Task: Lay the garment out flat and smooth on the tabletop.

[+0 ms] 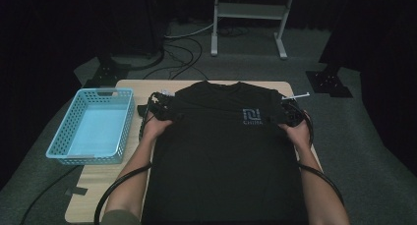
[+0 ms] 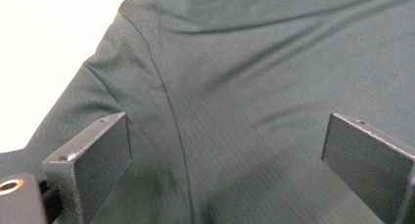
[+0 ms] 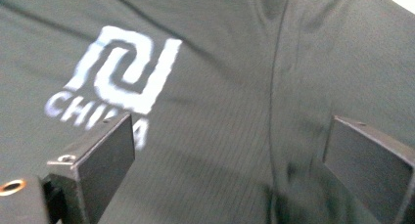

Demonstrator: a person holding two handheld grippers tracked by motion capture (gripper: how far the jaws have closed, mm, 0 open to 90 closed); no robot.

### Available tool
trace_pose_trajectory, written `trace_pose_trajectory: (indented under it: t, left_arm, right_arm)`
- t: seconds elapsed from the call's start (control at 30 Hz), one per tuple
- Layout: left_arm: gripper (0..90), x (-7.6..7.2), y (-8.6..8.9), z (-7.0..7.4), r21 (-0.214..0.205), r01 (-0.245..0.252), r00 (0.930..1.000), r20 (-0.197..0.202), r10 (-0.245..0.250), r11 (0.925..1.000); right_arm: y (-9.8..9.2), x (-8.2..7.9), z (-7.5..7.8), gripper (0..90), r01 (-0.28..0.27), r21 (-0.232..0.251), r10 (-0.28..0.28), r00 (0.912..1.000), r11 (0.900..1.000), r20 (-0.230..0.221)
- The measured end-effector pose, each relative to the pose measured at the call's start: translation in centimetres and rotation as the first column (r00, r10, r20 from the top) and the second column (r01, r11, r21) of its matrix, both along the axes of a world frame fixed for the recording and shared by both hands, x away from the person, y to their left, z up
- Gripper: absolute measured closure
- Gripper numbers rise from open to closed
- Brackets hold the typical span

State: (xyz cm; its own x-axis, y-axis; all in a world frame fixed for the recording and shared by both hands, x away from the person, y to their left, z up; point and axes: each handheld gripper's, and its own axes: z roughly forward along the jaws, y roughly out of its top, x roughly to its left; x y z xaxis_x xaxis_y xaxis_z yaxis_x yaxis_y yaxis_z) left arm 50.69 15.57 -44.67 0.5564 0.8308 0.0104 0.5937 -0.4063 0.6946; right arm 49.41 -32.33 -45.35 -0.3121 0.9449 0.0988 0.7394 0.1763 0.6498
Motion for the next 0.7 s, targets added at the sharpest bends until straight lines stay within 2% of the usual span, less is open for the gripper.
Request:
trace_pose_trajectory:
  t: [0.1,0.23,0.27,0.3,0.5,0.7]
  left_arm:
    - [3.3,-1.6,0.0,0.4,-0.009,0.013,0.9999,0.010,-0.013,0.9999]
    - [3.1,-3.5,0.3,0.5,-0.028,0.013,0.9999,0.004,-0.013,0.9995]
    - [3.1,-4.0,0.3,0.5,-0.027,0.016,0.9999,0.005,-0.015,0.9995]
    - [3.1,-4.5,0.4,0.5,-0.032,0.016,0.9998,0.009,-0.015,0.9994]
    - [3.1,-6.8,0.4,0.5,-0.029,0.030,0.9994,0.018,-0.030,0.9991]
    - [3.1,-8.8,0.2,0.4,-0.045,0.050,0.9982,0.035,-0.048,0.9977]
  right_arm:
    - [0.1,-1.7,0.5,4.7,-0.020,0.005,0.020,0.9995,0.9998,0.024]
    - [0.6,-3.7,0.9,4.7,-0.040,0.006,0.040,0.9987,0.9992,0.032]
    - [0.8,-4.7,0.9,4.5,-0.051,0.004,0.050,0.9981,0.9987,0.035]
    - [0.8,-4.7,0.9,4.5,-0.051,0.004,0.050,0.9981,0.9987,0.035]
    - [1.2,-7.4,0.7,4.5,-0.082,0.001,0.082,0.9955,0.9966,0.049]
    - [1.2,-9.5,0.9,4.4,-0.096,-0.003,0.096,0.9936,0.9954,0.060]
